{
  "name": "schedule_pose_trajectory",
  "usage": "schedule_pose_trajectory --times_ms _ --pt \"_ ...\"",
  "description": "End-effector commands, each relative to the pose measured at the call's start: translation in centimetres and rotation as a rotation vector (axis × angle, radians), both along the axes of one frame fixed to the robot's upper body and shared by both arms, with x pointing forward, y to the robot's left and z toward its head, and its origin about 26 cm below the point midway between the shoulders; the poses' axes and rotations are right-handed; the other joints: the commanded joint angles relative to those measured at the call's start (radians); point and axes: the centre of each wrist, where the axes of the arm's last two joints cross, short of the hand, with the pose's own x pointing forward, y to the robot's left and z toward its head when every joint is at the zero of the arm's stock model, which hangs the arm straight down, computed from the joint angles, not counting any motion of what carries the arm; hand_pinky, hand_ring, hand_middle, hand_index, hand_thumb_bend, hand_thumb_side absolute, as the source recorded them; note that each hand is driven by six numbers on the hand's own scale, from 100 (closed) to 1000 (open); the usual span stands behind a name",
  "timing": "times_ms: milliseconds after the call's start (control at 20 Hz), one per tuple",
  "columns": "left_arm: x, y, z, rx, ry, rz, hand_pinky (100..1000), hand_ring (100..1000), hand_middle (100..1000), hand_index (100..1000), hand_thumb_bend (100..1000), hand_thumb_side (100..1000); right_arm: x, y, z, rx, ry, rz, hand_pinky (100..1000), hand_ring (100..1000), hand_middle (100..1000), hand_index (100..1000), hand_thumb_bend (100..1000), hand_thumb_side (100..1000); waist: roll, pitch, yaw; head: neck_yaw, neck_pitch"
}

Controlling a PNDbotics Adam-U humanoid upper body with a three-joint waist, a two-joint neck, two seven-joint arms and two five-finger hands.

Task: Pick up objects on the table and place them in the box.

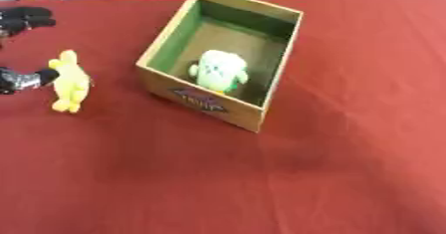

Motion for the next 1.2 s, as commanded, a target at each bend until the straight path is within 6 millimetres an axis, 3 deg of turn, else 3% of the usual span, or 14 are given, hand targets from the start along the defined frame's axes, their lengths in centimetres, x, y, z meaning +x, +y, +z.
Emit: schedule_pose_trajectory --times_ms 50,600,1200 --pt "0.5 0.1 0.7 0.060 0.021 0.026 850 928 996 1000 396 864 -0.5 -0.1 0.9 -0.017 -0.020 0.002 937 944 594 941 420 870 -0.002 -0.023 0.002 0.006 -0.011" --pt "2.1 -1.2 0.0 0.118 0.168 0.061 836 915 988 1000 485 871 -0.4 0.1 0.6 -0.014 0.001 0.000 942 942 586 941 420 859 -0.006 -0.020 0.003 0.011 -0.015" --pt "2.1 -1.3 1.2 0.144 0.289 0.168 823 901 971 1000 575 933 -0.4 0.2 0.3 -0.002 0.020 -0.006 946 938 577 938 412 844 -0.005 -0.019 0.004 0.009 -0.017"
